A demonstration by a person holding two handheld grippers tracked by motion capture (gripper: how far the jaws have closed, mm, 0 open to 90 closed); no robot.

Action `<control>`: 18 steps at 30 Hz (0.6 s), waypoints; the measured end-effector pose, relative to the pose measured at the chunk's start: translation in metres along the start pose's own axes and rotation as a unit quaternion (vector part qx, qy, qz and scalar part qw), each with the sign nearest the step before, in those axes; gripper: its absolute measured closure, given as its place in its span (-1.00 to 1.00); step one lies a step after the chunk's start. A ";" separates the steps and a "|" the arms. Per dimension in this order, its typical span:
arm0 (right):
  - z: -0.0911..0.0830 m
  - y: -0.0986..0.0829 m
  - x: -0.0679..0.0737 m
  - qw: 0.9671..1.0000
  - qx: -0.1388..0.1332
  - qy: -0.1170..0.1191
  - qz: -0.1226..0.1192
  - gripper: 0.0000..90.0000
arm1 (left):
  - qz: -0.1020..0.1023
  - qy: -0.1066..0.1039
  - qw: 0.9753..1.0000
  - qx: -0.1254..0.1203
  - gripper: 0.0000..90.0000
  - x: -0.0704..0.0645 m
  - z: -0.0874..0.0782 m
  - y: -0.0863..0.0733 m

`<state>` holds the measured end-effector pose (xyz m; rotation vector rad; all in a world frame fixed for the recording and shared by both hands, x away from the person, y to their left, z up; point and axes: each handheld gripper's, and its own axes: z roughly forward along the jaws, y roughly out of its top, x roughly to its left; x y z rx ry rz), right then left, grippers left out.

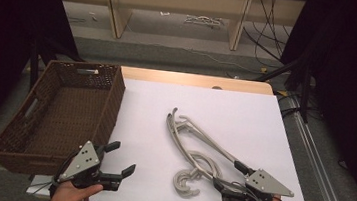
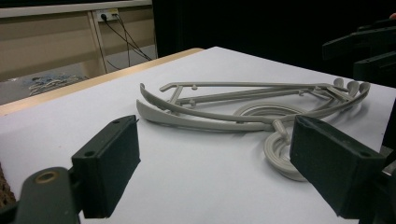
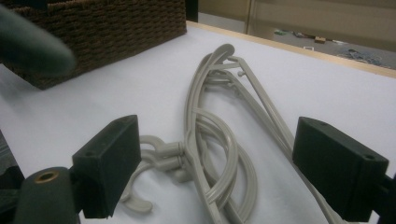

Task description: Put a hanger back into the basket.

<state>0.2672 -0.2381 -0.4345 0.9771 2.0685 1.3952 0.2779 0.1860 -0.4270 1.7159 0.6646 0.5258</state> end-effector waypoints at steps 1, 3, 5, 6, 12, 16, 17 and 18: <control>-0.001 0.000 0.000 1.000 0.003 0.002 0.002 -0.61 | 0.000 0.000 1.000 0.000 -0.65 -0.001 0.000 0.000; -0.001 0.000 -0.001 1.000 -0.004 -0.003 -0.006 -0.60 | 0.000 -0.002 1.000 0.000 -0.65 -0.001 0.001 0.000; -0.001 0.000 -0.001 1.000 -0.002 -0.001 -0.003 -0.60 | 0.000 -0.003 1.000 -0.002 -0.65 -0.001 0.001 0.000; -0.003 0.001 -0.001 1.000 0.009 0.001 0.002 -0.60 | 0.000 -0.003 1.000 -0.002 -0.65 -0.001 0.001 0.000; -0.002 0.001 0.000 1.000 -0.006 0.000 -0.001 -0.59 | 0.000 -0.001 1.000 0.002 -0.65 -0.001 0.001 0.000; 0.000 0.000 0.001 1.000 0.001 0.003 -0.003 -0.59 | 0.005 -0.001 1.000 0.006 -0.65 -0.001 0.002 0.000; 0.000 0.000 0.000 1.000 0.005 0.003 -0.010 -0.59 | 0.008 -0.002 1.000 0.008 -0.65 -0.002 0.002 -0.001; 0.001 -0.001 0.001 1.000 0.008 0.005 -0.008 -0.58 | 0.013 -0.003 1.000 0.011 -0.65 -0.001 0.002 -0.001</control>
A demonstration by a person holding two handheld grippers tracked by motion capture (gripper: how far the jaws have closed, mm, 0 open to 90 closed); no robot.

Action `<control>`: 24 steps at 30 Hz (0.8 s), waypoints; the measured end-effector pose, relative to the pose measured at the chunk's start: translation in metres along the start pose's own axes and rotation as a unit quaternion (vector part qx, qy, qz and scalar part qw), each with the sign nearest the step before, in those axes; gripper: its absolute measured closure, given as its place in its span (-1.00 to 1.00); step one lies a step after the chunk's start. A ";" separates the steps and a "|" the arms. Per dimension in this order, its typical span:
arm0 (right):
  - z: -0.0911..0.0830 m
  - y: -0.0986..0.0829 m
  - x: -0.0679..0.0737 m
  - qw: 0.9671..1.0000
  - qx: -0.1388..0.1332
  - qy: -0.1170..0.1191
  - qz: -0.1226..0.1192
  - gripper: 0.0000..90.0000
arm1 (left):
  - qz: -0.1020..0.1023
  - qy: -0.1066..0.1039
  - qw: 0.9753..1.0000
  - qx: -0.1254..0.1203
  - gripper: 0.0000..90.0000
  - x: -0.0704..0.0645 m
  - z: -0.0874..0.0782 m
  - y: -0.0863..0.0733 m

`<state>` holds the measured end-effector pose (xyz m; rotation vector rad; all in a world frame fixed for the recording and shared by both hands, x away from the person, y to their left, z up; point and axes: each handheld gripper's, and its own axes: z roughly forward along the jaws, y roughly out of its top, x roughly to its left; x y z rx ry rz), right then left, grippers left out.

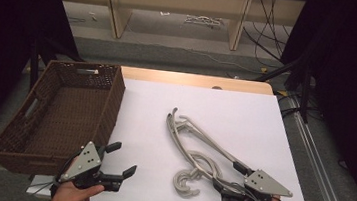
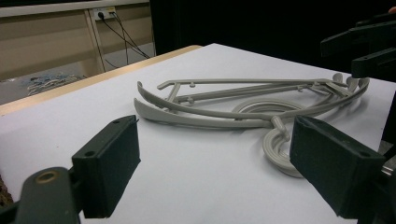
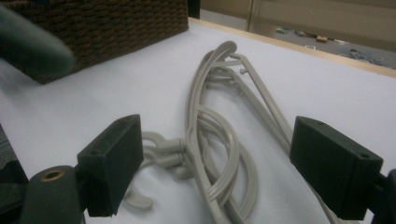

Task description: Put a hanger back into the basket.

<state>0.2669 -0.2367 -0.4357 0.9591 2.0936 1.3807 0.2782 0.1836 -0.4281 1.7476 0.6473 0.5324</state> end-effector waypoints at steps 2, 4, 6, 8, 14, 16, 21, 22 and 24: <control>0.002 0.000 0.000 1.000 0.014 0.006 -0.020 -0.46 | -0.001 0.000 1.000 0.001 -0.64 -0.001 0.001 0.000; 0.004 0.000 0.000 0.999 0.026 0.001 -0.042 -0.41 | 0.002 -0.003 1.000 0.001 -0.64 -0.002 0.002 -0.001; 0.005 -0.001 0.001 0.998 0.031 0.000 -0.045 -0.41 | 0.004 -0.002 1.000 0.005 -0.64 -0.004 0.002 -0.001; 0.010 -0.002 -0.001 0.995 0.070 0.005 -0.067 -0.27 | 0.008 -0.005 1.000 0.008 -0.64 -0.005 0.003 -0.001; 0.023 -0.008 0.000 0.979 0.157 0.014 -0.126 -0.06 | 0.016 -0.007 1.000 0.013 -0.64 -0.007 0.005 -0.001; 0.025 -0.008 0.000 0.977 0.171 0.017 -0.126 -0.01 | 0.017 -0.007 1.000 0.014 -0.64 -0.007 0.005 -0.001; 0.035 -0.010 -0.006 0.966 0.214 0.018 -0.141 0.16 | 0.018 -0.011 1.000 0.013 -0.64 -0.007 0.006 -0.002; 0.038 -0.011 -0.007 0.965 0.221 0.022 -0.142 0.20 | 0.018 -0.011 1.000 0.014 -0.64 -0.007 0.006 -0.002; 0.040 -0.011 -0.009 0.962 0.230 0.026 -0.144 0.26 | 0.018 -0.010 1.000 0.013 -0.64 -0.007 0.006 -0.002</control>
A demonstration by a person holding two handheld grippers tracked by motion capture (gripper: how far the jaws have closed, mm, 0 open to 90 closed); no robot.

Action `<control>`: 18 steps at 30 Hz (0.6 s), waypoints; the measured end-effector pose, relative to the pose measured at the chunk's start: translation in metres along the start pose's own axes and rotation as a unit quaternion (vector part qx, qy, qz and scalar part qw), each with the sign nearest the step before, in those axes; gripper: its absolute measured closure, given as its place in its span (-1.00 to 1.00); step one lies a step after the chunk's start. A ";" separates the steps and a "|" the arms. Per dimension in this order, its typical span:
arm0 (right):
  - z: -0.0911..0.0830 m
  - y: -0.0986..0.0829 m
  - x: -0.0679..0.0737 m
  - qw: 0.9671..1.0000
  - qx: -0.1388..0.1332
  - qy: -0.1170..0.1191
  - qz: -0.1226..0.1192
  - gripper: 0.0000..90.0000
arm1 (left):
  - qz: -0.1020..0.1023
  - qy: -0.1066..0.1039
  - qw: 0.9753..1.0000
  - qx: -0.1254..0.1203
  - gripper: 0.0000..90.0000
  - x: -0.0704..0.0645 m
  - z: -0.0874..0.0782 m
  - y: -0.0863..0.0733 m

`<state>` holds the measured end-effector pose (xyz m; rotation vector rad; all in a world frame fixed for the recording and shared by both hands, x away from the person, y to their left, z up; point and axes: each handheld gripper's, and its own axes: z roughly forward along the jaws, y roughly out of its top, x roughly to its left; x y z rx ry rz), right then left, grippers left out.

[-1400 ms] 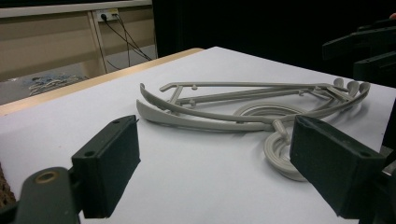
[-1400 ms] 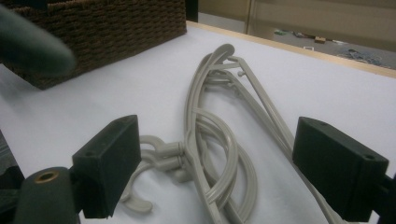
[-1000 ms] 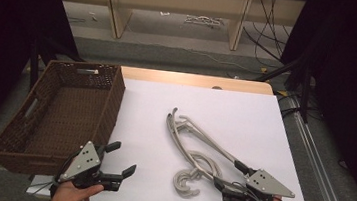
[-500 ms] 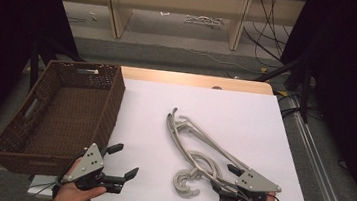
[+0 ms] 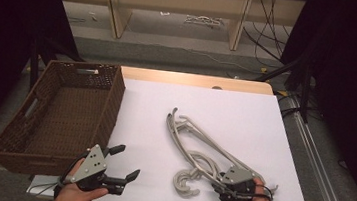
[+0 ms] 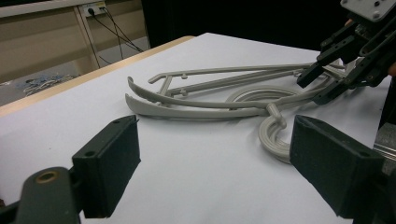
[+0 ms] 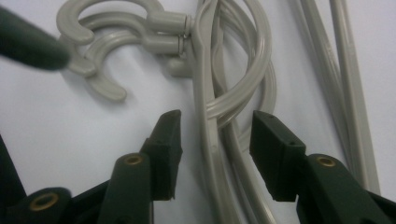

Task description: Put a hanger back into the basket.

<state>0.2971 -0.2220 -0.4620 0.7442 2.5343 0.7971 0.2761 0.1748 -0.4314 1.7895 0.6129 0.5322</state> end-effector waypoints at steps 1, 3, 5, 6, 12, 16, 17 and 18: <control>0.002 0.000 -0.001 1.000 0.009 0.002 -0.004 0.31 | 0.003 0.002 1.000 0.004 -0.64 0.000 0.000 0.000; 0.003 0.000 -0.002 1.000 0.015 0.003 -0.012 0.33 | 0.002 0.001 1.000 0.004 -0.64 -0.001 0.000 0.000; 0.005 0.001 -0.004 0.999 0.025 0.000 -0.020 0.40 | 0.002 0.002 1.000 0.003 -0.64 -0.001 0.000 0.000; 0.006 0.001 -0.005 0.999 0.027 0.000 -0.018 0.42 | 0.002 0.002 1.000 0.004 -0.64 -0.001 0.000 0.000; 0.010 0.003 -0.005 0.999 0.038 0.021 -0.032 0.63 | 0.005 0.002 1.000 0.010 -0.64 -0.001 0.001 0.000; 0.009 0.004 -0.006 0.998 0.028 0.026 -0.043 0.78 | 0.003 0.000 1.000 0.007 -0.64 -0.001 0.002 -0.001; 0.007 0.005 -0.007 0.998 0.033 0.029 -0.050 0.79 | 0.003 0.001 1.000 0.009 -0.64 -0.001 0.001 -0.001; 0.007 0.005 -0.007 0.997 0.034 0.033 -0.057 0.80 | 0.001 -0.002 1.000 0.005 -0.64 -0.001 0.002 -0.001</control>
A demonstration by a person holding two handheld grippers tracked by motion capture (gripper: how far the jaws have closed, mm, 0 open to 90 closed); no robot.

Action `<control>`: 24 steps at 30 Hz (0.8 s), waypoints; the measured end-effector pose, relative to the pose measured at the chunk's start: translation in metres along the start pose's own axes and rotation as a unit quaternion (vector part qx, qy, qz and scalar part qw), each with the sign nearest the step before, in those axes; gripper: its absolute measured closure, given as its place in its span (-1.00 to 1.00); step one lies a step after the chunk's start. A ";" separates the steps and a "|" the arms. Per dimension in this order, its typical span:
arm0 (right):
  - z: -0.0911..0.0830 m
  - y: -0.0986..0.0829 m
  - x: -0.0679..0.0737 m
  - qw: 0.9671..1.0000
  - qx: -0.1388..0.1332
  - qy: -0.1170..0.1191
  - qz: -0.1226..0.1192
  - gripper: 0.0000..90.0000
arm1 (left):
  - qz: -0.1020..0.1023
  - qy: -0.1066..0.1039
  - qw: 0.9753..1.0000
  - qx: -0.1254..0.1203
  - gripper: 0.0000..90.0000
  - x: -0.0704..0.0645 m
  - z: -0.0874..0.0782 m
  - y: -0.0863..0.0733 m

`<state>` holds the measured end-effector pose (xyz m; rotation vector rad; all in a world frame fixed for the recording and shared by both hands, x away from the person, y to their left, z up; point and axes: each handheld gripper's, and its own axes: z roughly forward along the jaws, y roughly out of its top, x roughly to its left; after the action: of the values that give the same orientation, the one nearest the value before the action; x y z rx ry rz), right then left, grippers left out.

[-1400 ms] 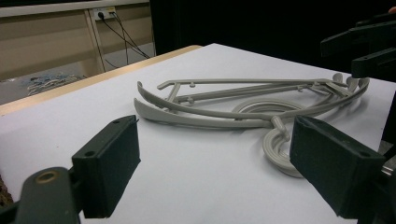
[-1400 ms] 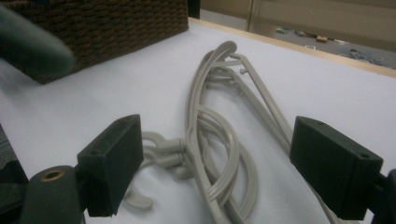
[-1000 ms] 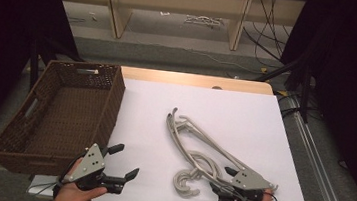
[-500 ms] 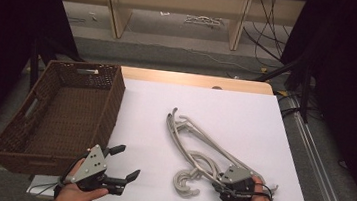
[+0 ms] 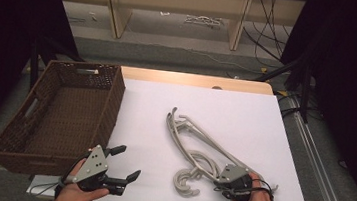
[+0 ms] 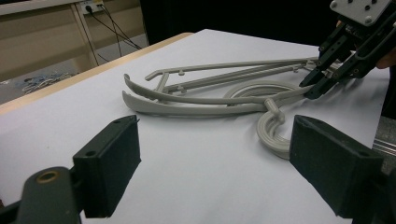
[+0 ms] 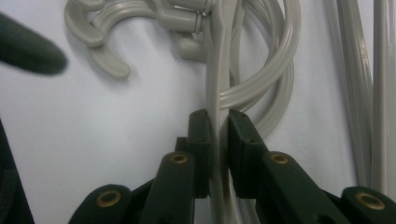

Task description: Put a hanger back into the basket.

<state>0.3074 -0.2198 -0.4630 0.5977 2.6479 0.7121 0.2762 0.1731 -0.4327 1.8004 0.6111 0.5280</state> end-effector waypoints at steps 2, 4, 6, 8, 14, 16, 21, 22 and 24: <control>-0.001 0.001 0.000 1.000 0.005 0.001 -0.001 0.80 | 0.001 0.001 1.000 0.002 -0.63 0.000 0.000 0.000; -0.004 0.002 0.001 1.000 0.007 0.005 -0.005 0.80 | 0.000 -0.001 1.000 0.001 -0.63 0.000 0.000 0.000; -0.008 0.002 0.000 1.000 0.005 -0.001 -0.016 0.80 | -0.009 -0.005 1.000 0.002 -0.63 -0.001 0.001 0.001; -0.014 0.003 -0.002 1.000 -0.002 -0.006 -0.023 0.82 | -0.022 -0.014 1.000 -0.002 -0.61 0.000 0.007 0.003; -0.025 0.002 -0.006 0.998 -0.028 -0.038 -0.035 0.83 | -0.012 -0.025 1.000 0.009 -0.60 -0.007 0.013 0.003; -0.029 0.003 -0.006 0.997 -0.035 -0.047 -0.042 0.83 | -0.009 -0.020 1.000 0.014 -0.60 -0.006 0.012 0.003; -0.037 0.011 -0.001 0.994 -0.042 -0.082 -0.060 0.83 | -0.008 -0.017 1.000 0.010 -0.59 -0.004 0.012 0.002; -0.041 0.013 -0.001 0.992 -0.058 -0.088 -0.063 0.83 | -0.008 -0.017 1.000 0.011 -0.59 -0.004 0.012 0.002; -0.043 0.014 -0.001 0.992 -0.065 -0.086 -0.065 0.83 | -0.007 -0.014 1.000 0.014 -0.59 -0.005 0.012 0.003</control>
<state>0.2943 -0.2264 -0.4205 0.4274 2.4350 0.7514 0.2805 0.1611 -0.4338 1.8258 0.6136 0.4868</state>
